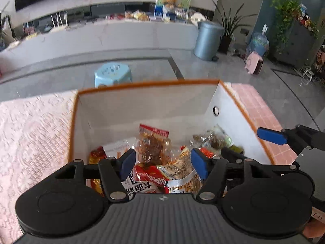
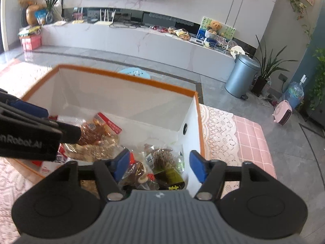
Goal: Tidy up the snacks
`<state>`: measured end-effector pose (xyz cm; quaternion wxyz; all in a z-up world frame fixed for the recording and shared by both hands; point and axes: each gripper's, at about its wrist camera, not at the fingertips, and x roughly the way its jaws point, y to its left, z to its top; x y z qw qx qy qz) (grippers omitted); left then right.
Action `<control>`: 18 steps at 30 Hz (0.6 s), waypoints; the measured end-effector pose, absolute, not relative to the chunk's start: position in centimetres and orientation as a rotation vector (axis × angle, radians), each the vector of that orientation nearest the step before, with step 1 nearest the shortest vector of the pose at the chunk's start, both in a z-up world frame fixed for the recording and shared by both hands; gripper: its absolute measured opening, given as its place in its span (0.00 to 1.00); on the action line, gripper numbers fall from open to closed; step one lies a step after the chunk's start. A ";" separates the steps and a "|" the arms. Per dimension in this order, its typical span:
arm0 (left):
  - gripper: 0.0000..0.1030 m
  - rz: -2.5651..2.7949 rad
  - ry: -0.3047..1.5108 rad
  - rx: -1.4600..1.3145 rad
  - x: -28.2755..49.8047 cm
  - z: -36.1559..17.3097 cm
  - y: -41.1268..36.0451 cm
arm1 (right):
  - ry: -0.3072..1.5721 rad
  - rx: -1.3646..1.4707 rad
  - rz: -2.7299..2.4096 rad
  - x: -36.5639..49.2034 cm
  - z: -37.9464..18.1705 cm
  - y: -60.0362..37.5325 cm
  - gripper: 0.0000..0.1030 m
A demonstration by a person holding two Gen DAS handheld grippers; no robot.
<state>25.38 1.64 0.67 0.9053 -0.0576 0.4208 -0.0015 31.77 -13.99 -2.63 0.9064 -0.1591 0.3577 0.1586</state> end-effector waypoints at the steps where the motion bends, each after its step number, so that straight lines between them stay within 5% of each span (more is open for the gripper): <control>1: 0.72 -0.002 0.850 -0.119 24.8 1.5 1.7 | 0.733 -0.319 0.329 31.5 -2.0 -14.2 0.68; 18: 0.80 -0.001 0.469 0.048 11.3 11.6 -1.6 | 0.537 -0.234 0.333 17.5 8.3 -17.6 0.93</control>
